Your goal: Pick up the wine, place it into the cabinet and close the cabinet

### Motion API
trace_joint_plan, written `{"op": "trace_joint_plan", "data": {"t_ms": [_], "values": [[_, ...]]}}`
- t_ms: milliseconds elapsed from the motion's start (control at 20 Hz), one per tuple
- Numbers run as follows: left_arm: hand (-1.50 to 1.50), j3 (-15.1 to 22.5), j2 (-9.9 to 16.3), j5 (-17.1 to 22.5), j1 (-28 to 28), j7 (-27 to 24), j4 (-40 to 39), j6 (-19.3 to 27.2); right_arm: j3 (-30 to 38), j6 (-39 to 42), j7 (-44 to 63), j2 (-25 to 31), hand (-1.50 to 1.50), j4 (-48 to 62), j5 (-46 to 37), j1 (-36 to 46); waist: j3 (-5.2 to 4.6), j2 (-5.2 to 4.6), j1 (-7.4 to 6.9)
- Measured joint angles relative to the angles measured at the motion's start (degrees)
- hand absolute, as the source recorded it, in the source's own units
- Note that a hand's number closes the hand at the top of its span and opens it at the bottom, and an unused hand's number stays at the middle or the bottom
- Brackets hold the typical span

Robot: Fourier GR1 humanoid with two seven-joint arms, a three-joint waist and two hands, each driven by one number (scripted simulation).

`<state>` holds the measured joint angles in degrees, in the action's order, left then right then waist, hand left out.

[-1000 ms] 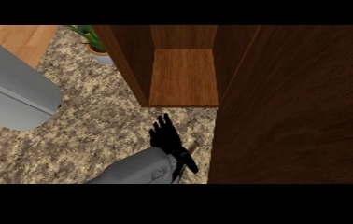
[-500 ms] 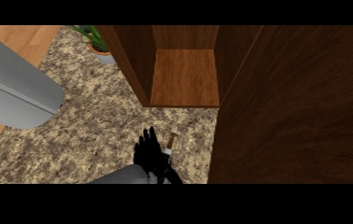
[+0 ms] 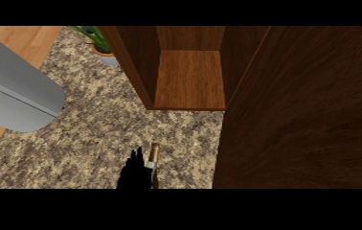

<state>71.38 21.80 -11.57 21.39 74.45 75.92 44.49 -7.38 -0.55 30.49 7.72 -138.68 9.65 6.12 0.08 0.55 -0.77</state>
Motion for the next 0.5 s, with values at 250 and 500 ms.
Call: {"op": "trace_joint_plan", "data": {"t_ms": [250,500], "values": [[-1.5,-2.7,2.9,-2.9,-4.8,-0.3,4.6,2.2,0.1,0.3,0.3,0.4,-1.5,-0.2,-0.3,0.3,0.0,-0.08,0.12],[-1.5,-5.2,3.7,-5.4,-10.1,-0.8,7.9,4.2,0.3,0.3,1.3,0.6,-1.5,-0.3,-0.5,0.9,-0.02,-0.2,0.4]]}}
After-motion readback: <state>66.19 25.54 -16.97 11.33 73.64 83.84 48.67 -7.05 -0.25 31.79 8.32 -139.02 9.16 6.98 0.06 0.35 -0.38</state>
